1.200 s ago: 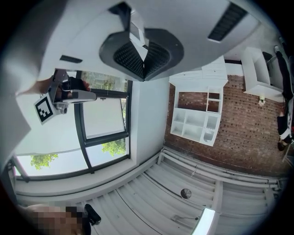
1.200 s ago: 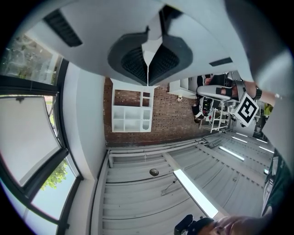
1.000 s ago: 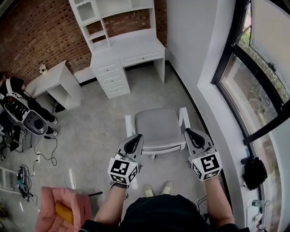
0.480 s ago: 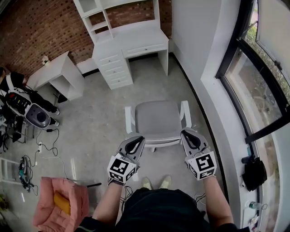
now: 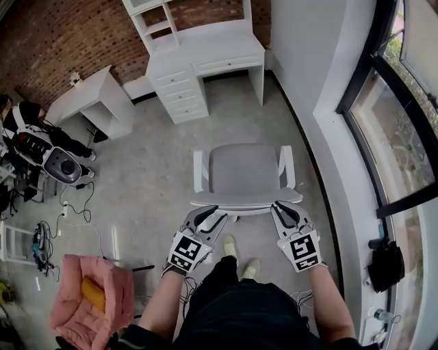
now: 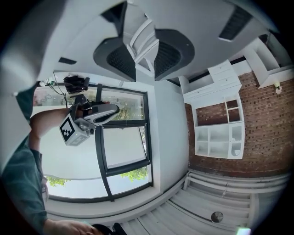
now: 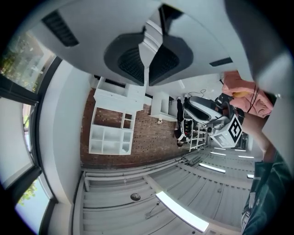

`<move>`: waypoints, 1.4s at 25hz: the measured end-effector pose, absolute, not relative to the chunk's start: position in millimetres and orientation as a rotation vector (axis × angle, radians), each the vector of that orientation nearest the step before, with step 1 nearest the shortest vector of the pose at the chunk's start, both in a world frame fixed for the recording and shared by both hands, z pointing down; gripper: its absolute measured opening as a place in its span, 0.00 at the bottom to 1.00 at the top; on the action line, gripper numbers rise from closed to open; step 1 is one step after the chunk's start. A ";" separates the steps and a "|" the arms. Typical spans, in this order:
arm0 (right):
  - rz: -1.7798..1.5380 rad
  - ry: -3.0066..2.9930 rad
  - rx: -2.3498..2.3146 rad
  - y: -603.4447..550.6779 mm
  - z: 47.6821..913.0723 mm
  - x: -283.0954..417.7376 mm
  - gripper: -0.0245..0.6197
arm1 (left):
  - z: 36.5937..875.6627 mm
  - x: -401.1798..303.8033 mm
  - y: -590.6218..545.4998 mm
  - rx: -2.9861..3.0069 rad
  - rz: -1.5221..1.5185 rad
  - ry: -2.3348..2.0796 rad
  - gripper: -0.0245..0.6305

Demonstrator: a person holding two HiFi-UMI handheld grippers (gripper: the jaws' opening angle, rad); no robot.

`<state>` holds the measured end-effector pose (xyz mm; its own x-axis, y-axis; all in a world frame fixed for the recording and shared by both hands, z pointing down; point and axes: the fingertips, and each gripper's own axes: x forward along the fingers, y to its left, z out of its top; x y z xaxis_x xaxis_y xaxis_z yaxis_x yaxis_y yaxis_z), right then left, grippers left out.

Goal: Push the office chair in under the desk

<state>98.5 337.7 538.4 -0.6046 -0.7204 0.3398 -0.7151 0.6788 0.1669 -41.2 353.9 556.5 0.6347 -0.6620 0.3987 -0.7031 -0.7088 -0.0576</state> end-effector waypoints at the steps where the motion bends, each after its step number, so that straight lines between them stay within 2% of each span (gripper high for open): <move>1: -0.024 -2.498 1.112 335.4 545.2 98.9 0.05 | 562.5 -41.3 351.9 2.746 0.641 -1.141 0.22; 4: -0.036 -2.442 1.062 330.2 569.5 98.8 0.05 | 585.1 -43.1 347.0 2.752 0.778 -1.102 0.23; 8: -0.033 -2.321 0.982 324.7 602.7 100.5 0.15 | 617.9 -47.7 339.7 2.765 1.021 -1.021 0.25; 17: -0.193 -2.086 0.711 309.4 681.4 95.7 0.20 | 681.8 -56.7 316.6 2.783 1.381 -0.824 0.26; 27: -0.313 -1.945 0.515 297.9 733.4 102.8 0.28 | 695.9 -58.4 315.8 2.812 1.481 -0.636 0.29; 33: -0.369 -1.905 0.498 295.0 736.5 107.6 0.28 | 697.3 -57.2 316.0 2.834 1.548 -0.578 0.33; 35: -0.399 -1.880 0.496 293.7 738.0 108.6 0.24 | 704.6 -60.7 307.4 2.820 1.587 -0.623 0.31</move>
<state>108.6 293.7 738.0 -0.3150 -0.5162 0.7964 -0.1483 0.8556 0.4959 -60.7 307.4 704.6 0.4678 -0.3950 0.7906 -0.2481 -0.9173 -0.3115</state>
